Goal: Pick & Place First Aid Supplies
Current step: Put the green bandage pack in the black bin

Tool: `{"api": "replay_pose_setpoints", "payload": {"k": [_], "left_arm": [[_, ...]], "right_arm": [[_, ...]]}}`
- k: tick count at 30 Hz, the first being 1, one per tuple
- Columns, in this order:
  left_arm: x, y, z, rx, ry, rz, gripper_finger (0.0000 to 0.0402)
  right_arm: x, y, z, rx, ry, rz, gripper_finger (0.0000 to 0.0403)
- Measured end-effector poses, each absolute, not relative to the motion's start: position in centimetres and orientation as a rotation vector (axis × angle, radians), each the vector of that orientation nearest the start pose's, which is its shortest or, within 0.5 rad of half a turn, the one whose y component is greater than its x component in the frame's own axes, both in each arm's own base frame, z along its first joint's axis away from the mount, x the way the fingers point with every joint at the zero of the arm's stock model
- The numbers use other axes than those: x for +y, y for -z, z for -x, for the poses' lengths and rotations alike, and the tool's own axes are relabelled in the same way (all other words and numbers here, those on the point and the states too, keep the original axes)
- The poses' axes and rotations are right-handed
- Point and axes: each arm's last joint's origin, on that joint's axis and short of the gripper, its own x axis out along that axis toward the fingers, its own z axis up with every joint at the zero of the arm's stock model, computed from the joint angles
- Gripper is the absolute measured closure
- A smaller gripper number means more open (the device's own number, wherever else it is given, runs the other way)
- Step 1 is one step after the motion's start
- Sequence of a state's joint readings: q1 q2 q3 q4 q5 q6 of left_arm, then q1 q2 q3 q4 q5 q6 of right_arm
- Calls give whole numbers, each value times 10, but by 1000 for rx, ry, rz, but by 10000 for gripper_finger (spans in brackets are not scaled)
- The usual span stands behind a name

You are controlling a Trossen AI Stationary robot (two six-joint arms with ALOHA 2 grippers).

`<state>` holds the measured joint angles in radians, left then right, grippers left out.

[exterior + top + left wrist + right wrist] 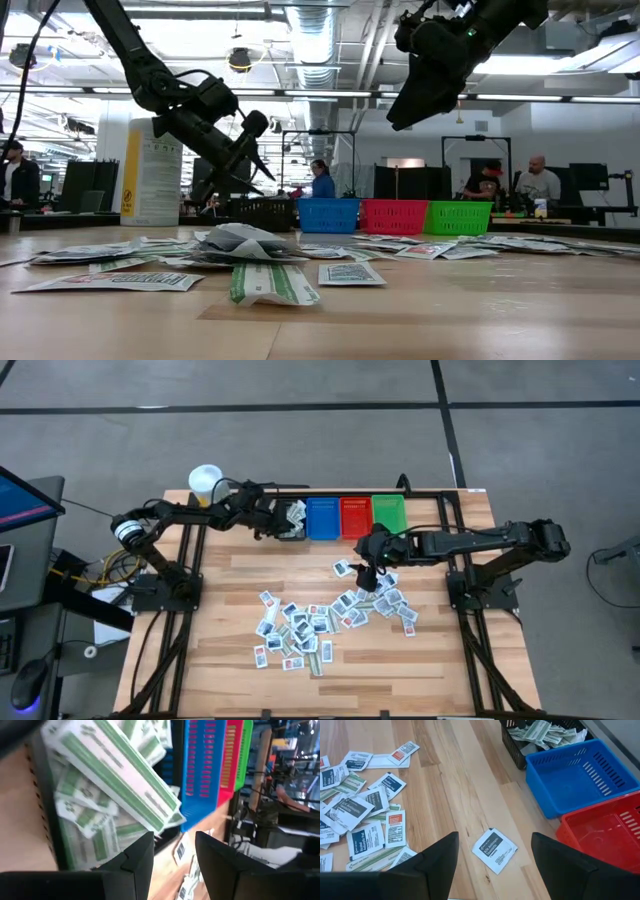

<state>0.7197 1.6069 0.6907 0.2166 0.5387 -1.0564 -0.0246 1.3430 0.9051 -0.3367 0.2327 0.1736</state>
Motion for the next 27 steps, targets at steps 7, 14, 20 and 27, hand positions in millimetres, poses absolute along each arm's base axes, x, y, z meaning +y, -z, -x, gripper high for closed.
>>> {"api": "replay_pose_setpoints", "payload": {"k": [7,14,20,27], "left_arm": [[186,-170,-235,333,-405,1357,257],[174,-229,-240,59,-187,1002,257],[123,-281,-240,-61,39,700,256],[52,-319,-234,-172,242,458,256]], "right_arm": [[-13,-244,-276,741,311,-87,158],[-10,-245,-277,733,286,-98,158],[16,-241,-272,780,262,-219,158],[77,-234,-251,801,396,-396,158]]}}
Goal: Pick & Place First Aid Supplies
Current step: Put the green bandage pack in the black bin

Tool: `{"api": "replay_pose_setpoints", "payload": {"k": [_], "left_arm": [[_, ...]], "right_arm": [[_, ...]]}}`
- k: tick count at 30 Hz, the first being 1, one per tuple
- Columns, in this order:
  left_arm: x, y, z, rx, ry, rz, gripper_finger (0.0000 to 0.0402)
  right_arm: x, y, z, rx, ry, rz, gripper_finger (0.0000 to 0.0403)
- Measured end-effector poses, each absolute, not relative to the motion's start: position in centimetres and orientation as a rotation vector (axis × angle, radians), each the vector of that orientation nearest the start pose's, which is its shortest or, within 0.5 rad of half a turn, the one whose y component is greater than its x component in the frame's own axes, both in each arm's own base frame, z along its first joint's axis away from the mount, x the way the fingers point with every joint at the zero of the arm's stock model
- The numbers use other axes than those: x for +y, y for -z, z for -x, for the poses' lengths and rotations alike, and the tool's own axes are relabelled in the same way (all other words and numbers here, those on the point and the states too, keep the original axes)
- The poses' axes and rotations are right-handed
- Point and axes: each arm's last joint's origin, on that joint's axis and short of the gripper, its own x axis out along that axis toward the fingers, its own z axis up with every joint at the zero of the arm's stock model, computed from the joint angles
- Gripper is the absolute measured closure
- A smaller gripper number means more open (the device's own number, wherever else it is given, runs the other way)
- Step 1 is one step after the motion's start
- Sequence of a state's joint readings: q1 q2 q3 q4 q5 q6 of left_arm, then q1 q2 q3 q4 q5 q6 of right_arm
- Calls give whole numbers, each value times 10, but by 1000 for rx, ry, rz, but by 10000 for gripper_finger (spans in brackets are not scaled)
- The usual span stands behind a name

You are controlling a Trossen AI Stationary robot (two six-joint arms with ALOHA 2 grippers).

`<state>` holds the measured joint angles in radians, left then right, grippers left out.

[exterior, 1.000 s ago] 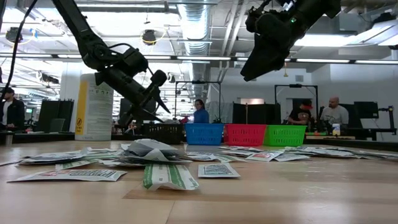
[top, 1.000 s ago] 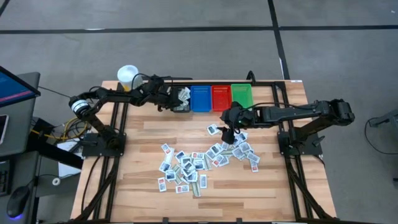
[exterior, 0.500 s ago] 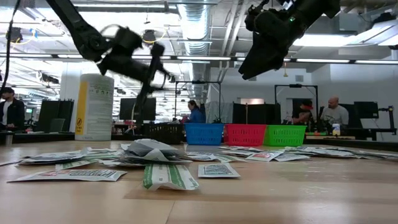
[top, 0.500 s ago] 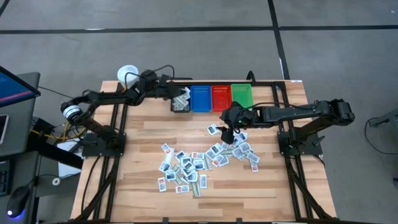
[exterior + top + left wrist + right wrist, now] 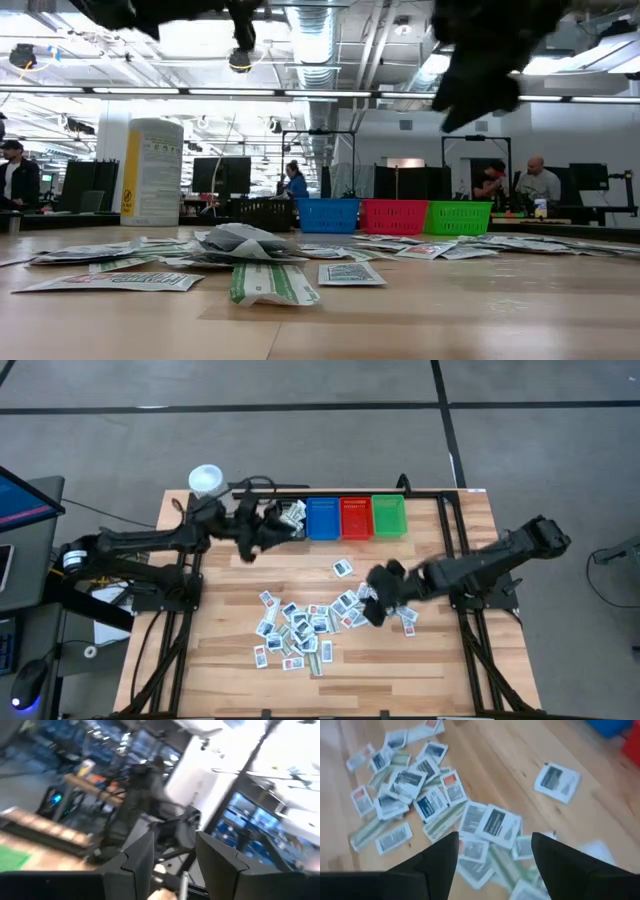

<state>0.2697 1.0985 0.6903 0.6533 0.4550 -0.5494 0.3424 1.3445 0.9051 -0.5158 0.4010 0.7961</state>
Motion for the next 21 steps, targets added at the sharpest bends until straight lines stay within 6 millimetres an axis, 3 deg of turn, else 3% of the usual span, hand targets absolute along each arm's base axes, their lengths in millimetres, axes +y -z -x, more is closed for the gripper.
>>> {"api": "replay_pose_setpoints", "payload": {"k": [5,12,15,21], "left_arm": [[11,-329,-230,-207,332,460,257],[-27,-336,-221,-194,499,473,256],[-35,-338,-217,-195,549,471,257],[-50,-330,-217,-94,598,494,257]], "right_arm": [[123,-240,-236,612,431,-493,158],[170,-266,-232,365,166,-597,158],[175,-274,-232,291,136,-609,158],[164,-270,-235,262,281,-624,158]]}}
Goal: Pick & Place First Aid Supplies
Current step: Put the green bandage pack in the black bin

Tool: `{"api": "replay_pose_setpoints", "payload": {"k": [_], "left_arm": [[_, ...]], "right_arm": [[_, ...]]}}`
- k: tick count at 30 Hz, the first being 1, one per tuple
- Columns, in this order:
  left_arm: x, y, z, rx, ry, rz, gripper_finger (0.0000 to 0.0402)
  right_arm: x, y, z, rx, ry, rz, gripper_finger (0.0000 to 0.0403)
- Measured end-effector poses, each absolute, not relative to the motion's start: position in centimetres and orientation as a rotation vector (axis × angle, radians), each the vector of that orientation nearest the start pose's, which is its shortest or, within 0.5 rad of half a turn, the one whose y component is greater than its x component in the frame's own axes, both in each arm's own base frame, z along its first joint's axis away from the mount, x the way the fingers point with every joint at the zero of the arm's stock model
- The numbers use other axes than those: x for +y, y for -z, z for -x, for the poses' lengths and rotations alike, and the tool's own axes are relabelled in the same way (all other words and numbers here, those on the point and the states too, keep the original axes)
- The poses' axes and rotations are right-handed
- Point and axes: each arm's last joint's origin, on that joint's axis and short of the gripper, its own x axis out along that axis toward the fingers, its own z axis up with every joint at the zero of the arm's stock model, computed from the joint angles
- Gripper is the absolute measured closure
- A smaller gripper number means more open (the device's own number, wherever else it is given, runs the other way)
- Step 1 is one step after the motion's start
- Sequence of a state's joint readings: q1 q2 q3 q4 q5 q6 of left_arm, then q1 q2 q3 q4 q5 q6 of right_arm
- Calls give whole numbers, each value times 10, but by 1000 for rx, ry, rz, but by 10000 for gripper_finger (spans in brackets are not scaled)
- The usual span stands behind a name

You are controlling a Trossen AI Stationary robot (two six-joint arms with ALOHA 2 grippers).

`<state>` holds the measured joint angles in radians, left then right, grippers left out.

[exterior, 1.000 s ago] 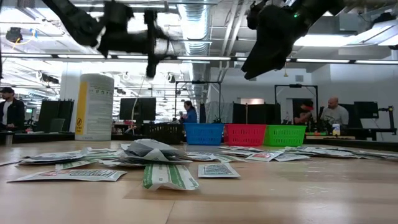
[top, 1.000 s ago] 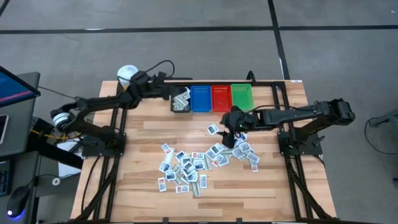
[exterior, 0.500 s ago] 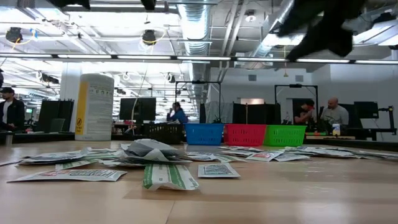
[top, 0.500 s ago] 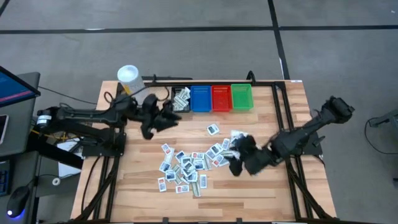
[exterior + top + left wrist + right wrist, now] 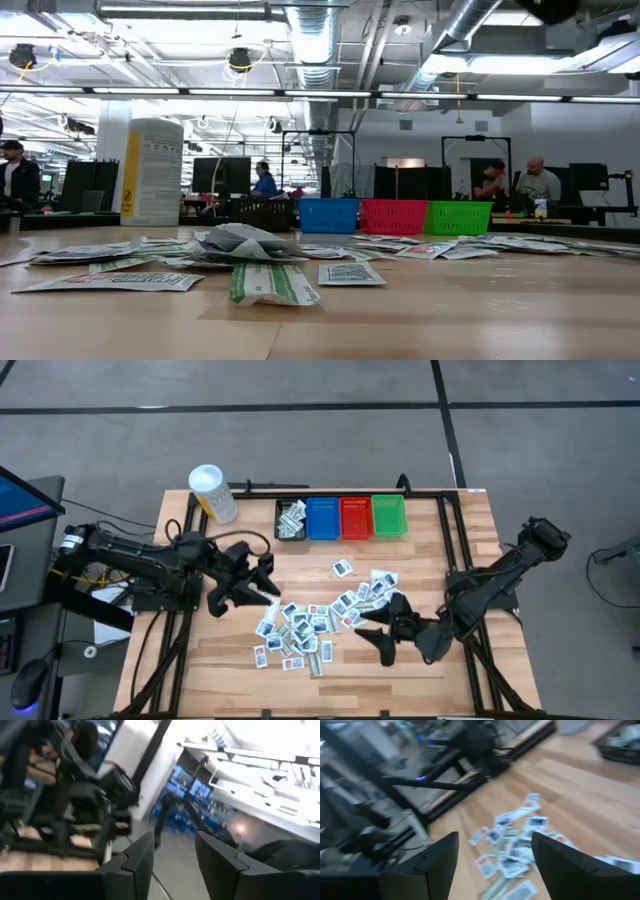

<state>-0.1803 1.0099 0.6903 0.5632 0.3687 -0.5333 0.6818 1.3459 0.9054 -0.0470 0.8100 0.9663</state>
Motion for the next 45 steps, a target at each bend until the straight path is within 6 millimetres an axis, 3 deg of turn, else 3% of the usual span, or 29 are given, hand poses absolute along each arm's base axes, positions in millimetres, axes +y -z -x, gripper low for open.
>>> {"api": "replay_pose_setpoints", "payload": {"k": [4,9,13,17,25,29,33,38,45], "left_arm": [[-58,-321,-217,4,597,479,256],[-60,-312,-218,96,568,489,257],[-59,-311,-218,94,557,469,256],[-57,-311,-219,71,505,432,256],[-44,-310,-225,8,211,398,257],[-42,-306,-228,4,110,397,256],[-43,-304,-230,16,104,371,257],[-43,-303,-231,20,104,370,256],[-43,-303,-231,22,104,370,256]], "right_arm": [[150,-257,-236,343,386,-635,159],[131,-235,-225,589,534,-686,159],[118,-224,-213,776,664,-722,159],[108,-222,-213,815,725,-718,159],[93,-212,-241,870,563,-360,159],[95,-193,-260,966,391,-161,159],[97,-170,-271,1081,284,-92,159],[96,-145,-275,1199,272,-61,159],[97,-132,-279,1247,208,12,159]]}}
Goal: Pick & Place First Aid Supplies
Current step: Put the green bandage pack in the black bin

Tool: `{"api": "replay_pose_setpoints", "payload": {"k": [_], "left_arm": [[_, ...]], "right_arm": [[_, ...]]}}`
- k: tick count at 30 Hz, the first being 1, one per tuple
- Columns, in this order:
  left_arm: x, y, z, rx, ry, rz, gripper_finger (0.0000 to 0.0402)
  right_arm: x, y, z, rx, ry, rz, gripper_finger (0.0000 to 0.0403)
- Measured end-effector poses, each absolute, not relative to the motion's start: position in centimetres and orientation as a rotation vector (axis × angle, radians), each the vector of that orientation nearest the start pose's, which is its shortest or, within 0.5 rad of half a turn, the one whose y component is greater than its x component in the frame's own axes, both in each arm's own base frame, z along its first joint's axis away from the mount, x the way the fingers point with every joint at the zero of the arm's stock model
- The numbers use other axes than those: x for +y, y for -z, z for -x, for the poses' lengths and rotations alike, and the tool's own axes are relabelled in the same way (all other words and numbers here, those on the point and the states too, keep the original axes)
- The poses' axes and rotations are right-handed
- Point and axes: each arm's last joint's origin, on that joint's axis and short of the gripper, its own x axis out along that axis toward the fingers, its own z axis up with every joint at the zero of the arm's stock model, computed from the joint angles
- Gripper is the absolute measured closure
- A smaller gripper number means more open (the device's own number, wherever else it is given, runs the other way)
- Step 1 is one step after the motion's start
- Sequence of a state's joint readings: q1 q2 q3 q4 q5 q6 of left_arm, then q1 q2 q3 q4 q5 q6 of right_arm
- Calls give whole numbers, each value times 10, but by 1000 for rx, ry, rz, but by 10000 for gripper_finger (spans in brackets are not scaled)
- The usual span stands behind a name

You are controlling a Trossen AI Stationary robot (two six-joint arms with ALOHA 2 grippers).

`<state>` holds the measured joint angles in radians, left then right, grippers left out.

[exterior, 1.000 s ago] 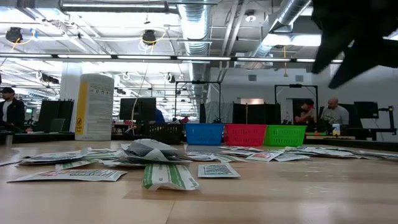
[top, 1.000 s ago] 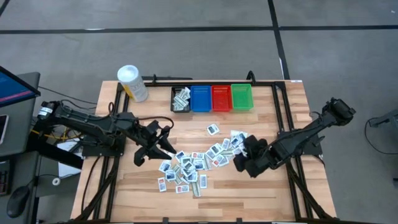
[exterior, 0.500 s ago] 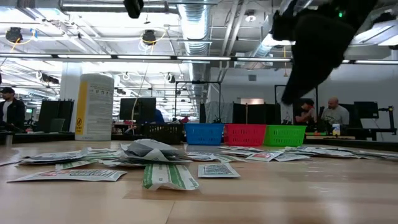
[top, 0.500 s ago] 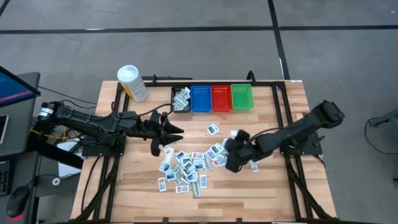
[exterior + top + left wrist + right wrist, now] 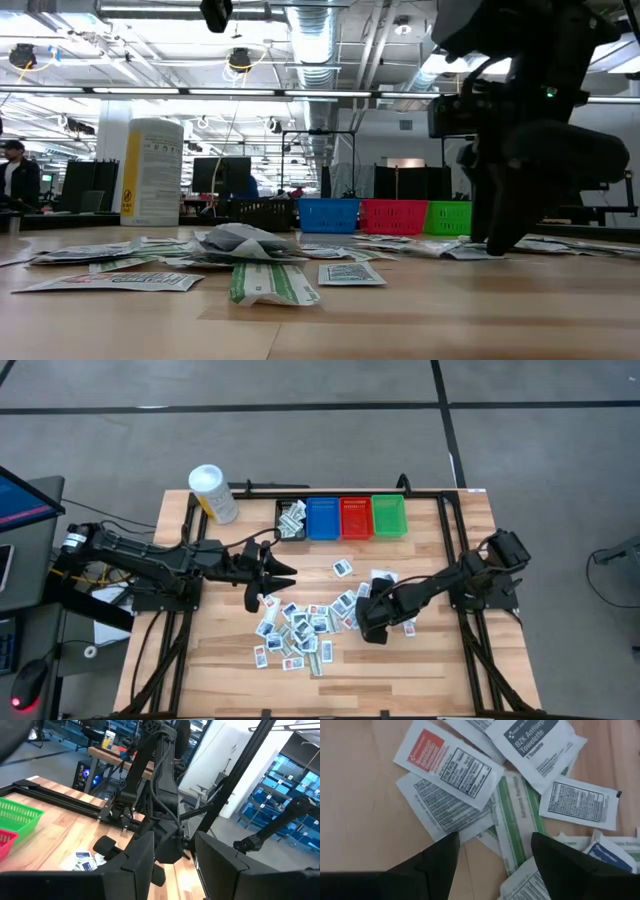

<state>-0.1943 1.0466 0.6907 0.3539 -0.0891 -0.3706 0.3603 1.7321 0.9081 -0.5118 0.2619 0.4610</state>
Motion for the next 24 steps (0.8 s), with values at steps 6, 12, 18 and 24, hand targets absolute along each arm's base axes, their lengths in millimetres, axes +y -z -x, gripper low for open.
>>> {"api": "replay_pose_setpoints", "payload": {"k": [6,12,18,24], "left_arm": [[-43,-302,-231,26,102,369,256],[-43,-302,-231,28,102,369,256],[-43,-302,-231,30,102,369,256],[-43,-302,-231,31,102,372,256]], "right_arm": [[94,-134,-279,1249,212,5,159],[94,-139,-278,1286,177,78,159],[92,-141,-281,1288,105,177,159],[78,-141,-285,1292,137,157,159]]}}
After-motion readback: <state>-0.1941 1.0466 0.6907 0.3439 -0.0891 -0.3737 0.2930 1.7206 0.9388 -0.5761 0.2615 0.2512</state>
